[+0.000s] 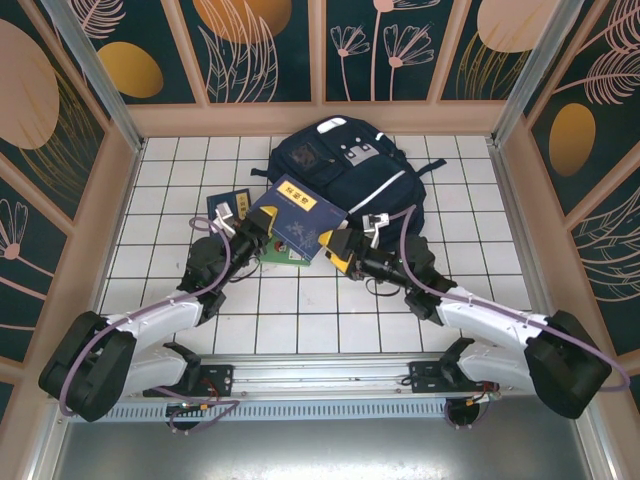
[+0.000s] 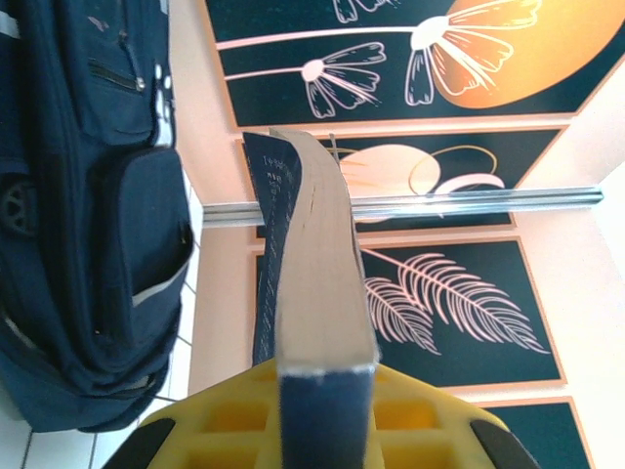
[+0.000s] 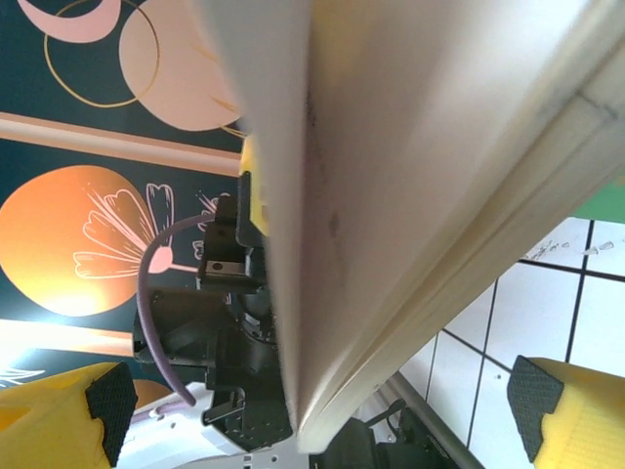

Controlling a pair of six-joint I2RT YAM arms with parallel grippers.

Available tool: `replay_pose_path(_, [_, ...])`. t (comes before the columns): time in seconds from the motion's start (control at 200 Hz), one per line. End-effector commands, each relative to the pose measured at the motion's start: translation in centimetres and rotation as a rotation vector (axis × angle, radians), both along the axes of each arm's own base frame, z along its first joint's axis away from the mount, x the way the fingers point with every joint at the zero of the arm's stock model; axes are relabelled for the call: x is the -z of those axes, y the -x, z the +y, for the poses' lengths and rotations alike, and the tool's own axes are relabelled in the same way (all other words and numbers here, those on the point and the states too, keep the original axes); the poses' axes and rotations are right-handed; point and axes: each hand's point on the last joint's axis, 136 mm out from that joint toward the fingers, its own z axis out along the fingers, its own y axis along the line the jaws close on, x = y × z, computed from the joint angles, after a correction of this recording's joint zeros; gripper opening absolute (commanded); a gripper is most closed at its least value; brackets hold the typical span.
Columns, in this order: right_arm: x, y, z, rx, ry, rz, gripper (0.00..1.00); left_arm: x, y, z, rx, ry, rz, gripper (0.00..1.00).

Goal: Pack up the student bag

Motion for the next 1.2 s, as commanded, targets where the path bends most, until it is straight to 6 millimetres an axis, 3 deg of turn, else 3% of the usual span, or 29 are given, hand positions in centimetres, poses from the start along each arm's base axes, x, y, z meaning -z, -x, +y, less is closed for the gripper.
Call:
replay_pose_path(0.0, [-3.1,-0.4,0.7,0.011,-0.08,-0.073,0.99,-4.0,-0.2,0.1,-0.012,0.084,-0.099,0.0])
replay_pose_path(0.075, [-3.1,-0.8,1.0,0.015,-0.09,-0.078,0.98,-4.1,-0.1,-0.2,-0.005,0.085,-0.098,0.0])
replay_pose_path(0.23, [-4.8,-2.0,1.3,0.048,-0.107,-0.128,0.87,-4.0,0.3,-1.0,0.017,0.077,-0.1,0.0])
replay_pose_path(0.495, [-6.9,-3.5,0.8,0.124,-0.095,-0.192,0.45,-3.3,1.0,-1.7,0.016,0.033,-0.092,0.0])
replay_pose_path(0.866, [-5.7,-4.3,-0.4,0.206,-0.033,-0.164,0.05,-2.8,0.8,-2.6,0.011,-0.038,-0.078,0.0])
replay_pose_path(0.916, [-5.4,-4.5,-0.9,0.23,-0.003,-0.163,0.0,-2.6,0.6,-2.8,0.017,-0.078,-0.081,0.13])
replay_pose_path(0.976, [-4.7,-5.0,-1.7,0.267,0.055,-0.15,0.0,-2.4,0.4,-3.1,0.018,-0.161,-0.093,0.4])
replay_pose_path(1.026, [-3.9,-5.5,-2.9,0.308,0.113,-0.133,0.0,-2.2,0.0,-3.2,0.014,-0.261,-0.105,0.55])
replay_pose_path(1.121, [-1.8,-6.4,-6.3,0.412,0.241,-0.071,0.0,-1.7,-1.2,-3.5,0.006,-0.475,-0.108,0.7])
replay_pose_path(1.196, [-0.3,-7.1,-10.3,0.518,0.366,-0.014,0.0,-1.9,-2.8,-4.7,0.041,-0.617,-0.122,0.74])
